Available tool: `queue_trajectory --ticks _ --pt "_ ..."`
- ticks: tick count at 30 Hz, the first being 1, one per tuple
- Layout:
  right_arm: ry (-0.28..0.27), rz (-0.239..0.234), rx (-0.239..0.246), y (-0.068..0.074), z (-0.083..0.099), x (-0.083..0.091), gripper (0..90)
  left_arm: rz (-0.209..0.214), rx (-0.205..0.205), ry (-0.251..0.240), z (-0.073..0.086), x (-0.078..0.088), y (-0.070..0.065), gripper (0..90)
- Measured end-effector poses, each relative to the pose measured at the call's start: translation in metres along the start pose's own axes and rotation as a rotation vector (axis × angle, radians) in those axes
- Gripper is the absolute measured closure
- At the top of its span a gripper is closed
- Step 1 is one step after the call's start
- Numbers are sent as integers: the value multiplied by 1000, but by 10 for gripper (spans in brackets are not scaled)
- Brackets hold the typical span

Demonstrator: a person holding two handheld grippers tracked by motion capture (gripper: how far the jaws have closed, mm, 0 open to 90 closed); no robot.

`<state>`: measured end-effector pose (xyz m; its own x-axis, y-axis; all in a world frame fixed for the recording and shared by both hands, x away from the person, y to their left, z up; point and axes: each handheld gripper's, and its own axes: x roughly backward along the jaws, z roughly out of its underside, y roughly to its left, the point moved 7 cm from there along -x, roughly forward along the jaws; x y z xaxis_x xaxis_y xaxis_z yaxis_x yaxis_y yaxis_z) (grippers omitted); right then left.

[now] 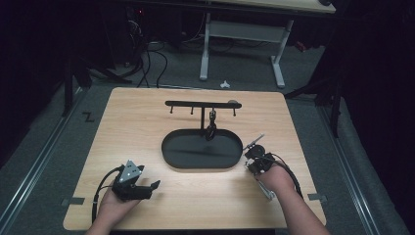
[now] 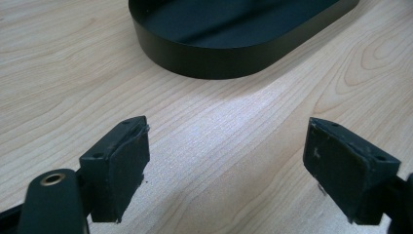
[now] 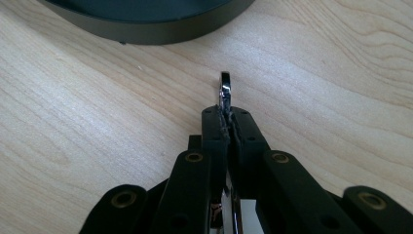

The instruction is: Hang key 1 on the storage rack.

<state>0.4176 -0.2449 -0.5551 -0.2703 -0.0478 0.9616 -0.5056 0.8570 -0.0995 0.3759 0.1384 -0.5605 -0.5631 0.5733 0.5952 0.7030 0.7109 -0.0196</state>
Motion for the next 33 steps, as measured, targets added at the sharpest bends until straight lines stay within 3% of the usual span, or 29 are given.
queue_trajectory --ticks 15,20,25,31,33 --pt "5 -27 -9 -1 0 -4 859 3 -1 -5 -1 1 -2 178" --pt "-13 -17 17 -1 1 -4 860 0 -2 -5 -1 0 -2 177" --pt "-29 -25 -4 -1 2 -3 861 3 -1 -6 -1 0 -2 177" --pt "-28 -29 7 0 3 -2 863 2 -2 -8 -1 0 -2 177" --pt "-37 -33 -16 0 3 2 863 1 -2 -8 -1 0 -2 177"
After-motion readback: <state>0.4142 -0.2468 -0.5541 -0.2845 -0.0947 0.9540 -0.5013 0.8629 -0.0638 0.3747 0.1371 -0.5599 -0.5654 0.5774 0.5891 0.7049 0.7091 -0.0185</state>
